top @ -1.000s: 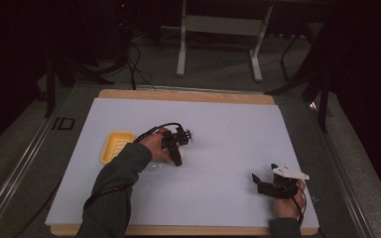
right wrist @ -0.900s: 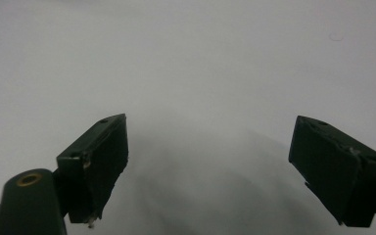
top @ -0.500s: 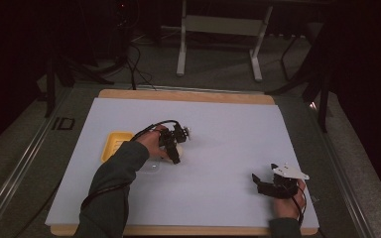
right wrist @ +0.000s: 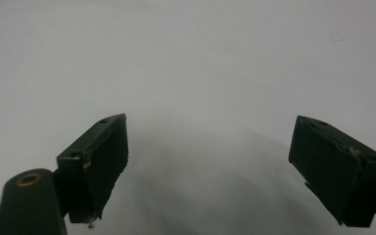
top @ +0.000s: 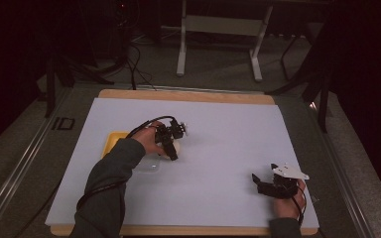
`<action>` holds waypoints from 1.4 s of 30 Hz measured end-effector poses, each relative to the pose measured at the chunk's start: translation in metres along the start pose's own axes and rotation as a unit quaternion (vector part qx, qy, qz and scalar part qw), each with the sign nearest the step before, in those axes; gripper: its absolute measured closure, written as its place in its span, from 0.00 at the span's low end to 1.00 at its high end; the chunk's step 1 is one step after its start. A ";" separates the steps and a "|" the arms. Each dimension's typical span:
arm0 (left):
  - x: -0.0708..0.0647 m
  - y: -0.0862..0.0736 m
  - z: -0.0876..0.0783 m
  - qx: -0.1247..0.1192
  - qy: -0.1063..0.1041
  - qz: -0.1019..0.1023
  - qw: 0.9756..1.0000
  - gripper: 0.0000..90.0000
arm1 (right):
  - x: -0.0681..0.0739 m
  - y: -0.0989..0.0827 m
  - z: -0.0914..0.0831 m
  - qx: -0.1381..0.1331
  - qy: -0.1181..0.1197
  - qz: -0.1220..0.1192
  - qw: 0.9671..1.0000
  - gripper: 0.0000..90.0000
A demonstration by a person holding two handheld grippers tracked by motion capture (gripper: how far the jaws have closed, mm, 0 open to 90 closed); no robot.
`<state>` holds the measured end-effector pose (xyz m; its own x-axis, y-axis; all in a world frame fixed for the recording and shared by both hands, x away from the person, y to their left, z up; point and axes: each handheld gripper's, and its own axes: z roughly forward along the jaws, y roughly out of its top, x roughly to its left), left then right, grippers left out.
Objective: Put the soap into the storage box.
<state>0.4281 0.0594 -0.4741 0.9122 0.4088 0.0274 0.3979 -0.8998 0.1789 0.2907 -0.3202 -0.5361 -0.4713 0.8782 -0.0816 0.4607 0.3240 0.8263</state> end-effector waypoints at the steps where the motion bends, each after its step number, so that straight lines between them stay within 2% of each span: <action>1: 0.000 0.000 -0.001 0.000 0.000 0.000 1.000 0.28 | 0.000 0.000 0.000 0.000 0.000 0.000 1.000 0.16; 17: 0.007 -0.016 -0.016 -0.010 0.011 -0.014 1.000 0.28 | 0.000 0.000 0.000 0.000 -0.001 -0.001 1.000 0.16; 36: 0.015 -0.029 -0.027 -0.024 0.014 -0.036 0.999 0.28 | 0.000 0.000 0.000 -0.002 -0.002 -0.001 1.000 0.16; 42: 0.017 -0.032 -0.027 -0.021 0.017 -0.044 0.999 0.28 | 0.000 0.000 0.000 -0.001 -0.002 -0.001 1.000 0.16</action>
<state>0.4279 0.0996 -0.4529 0.8694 0.4922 0.0433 0.4717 -0.8528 0.2241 0.2904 -0.3203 -0.5360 -0.4688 0.8792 -0.0846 0.4583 0.3240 0.8276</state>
